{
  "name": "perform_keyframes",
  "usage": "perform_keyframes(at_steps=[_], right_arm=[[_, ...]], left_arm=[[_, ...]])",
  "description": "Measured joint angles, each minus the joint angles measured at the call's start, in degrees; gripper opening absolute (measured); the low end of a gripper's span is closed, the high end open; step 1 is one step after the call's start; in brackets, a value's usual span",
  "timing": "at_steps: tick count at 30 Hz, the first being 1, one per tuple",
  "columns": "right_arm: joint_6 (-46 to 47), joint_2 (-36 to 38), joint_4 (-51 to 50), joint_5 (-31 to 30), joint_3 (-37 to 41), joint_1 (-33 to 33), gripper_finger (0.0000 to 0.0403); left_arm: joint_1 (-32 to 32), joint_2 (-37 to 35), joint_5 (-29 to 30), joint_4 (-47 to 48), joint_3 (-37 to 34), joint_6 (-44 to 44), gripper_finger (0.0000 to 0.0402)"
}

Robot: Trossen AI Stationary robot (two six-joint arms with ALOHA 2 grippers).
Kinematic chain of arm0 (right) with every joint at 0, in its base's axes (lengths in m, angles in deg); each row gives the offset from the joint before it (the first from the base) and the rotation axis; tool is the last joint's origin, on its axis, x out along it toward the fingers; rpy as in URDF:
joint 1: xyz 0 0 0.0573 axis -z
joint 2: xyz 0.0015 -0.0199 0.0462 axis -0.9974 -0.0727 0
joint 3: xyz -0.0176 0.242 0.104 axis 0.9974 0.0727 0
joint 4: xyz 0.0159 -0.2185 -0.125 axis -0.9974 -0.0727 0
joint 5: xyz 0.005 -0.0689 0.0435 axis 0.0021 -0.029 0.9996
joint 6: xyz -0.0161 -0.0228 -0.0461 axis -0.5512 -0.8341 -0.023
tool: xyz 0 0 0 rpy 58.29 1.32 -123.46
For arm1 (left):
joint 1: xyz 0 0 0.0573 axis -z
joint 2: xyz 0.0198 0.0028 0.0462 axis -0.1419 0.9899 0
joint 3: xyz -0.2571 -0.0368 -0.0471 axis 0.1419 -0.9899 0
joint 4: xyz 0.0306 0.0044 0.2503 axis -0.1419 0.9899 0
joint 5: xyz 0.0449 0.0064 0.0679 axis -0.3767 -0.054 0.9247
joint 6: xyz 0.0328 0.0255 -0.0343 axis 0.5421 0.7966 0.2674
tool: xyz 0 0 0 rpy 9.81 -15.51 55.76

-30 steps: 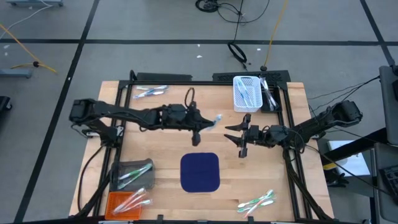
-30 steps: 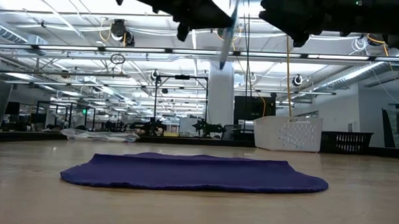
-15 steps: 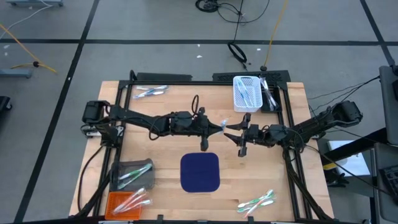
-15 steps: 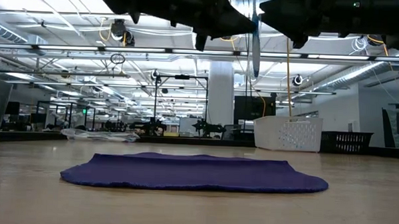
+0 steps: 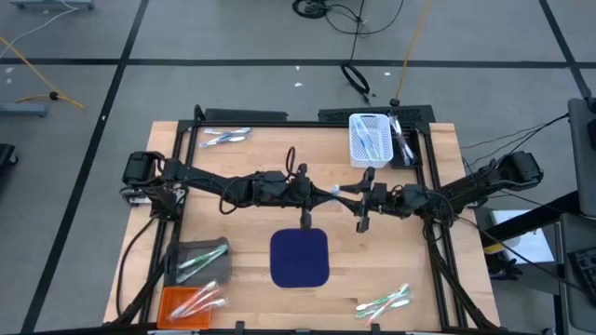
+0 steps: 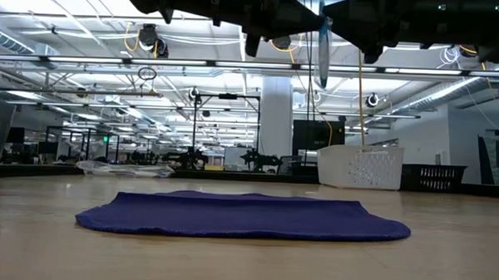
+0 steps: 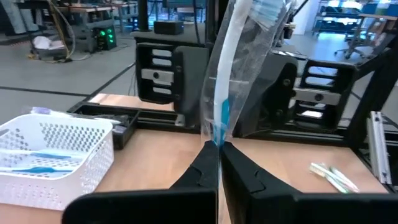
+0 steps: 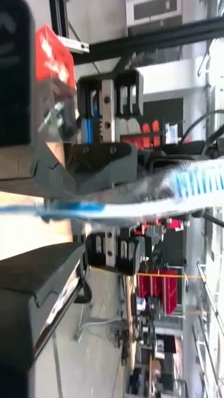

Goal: Pick & Place Toothbrushes
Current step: Put the blue toothbrush into the white bin

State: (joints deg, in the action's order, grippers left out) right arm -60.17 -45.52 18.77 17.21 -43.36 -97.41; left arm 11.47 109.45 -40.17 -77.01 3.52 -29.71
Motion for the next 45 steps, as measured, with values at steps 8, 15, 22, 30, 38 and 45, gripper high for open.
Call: perform_keyframes(at_steps=[8, 15, 22, 30, 38, 45], right_arm=[[-1.1, 0.0, 0.0, 1.0, 0.0, 0.0, 0.0028], [-1.5, 0.0, 0.0, 0.9, 0.0, 0.0, 0.0004], [-2.0, 0.0, 0.0, 0.8, 0.0, 0.0, 0.0001], [-4.4, 4.1, -4.0, -2.8, 0.0, 0.0, 0.0001], [-8.3, 13.2, -16.0, -18.1, 0.0, 0.0, 0.0001], [-9.5, 18.3, -24.5, -24.8, 0.0, 5.4, 0.0001]], left_arm=[[0.0, 0.0, 0.4, -0.4, 0.0, -0.2, 0.0], [0.0, 0.0, 0.9, -0.4, 0.0, -1.2, 0.0006], [0.0, 0.0, 0.9, 0.2, 0.0, -1.1, 0.0045], [0.0, -0.7, 0.9, 3.9, 0.0, -0.7, 0.0102], [0.3, -0.7, 0.9, 8.7, 0.0, -2.1, 0.0113], [1.8, -0.7, 0.9, 10.2, 0.0, -3.0, 0.0113]])
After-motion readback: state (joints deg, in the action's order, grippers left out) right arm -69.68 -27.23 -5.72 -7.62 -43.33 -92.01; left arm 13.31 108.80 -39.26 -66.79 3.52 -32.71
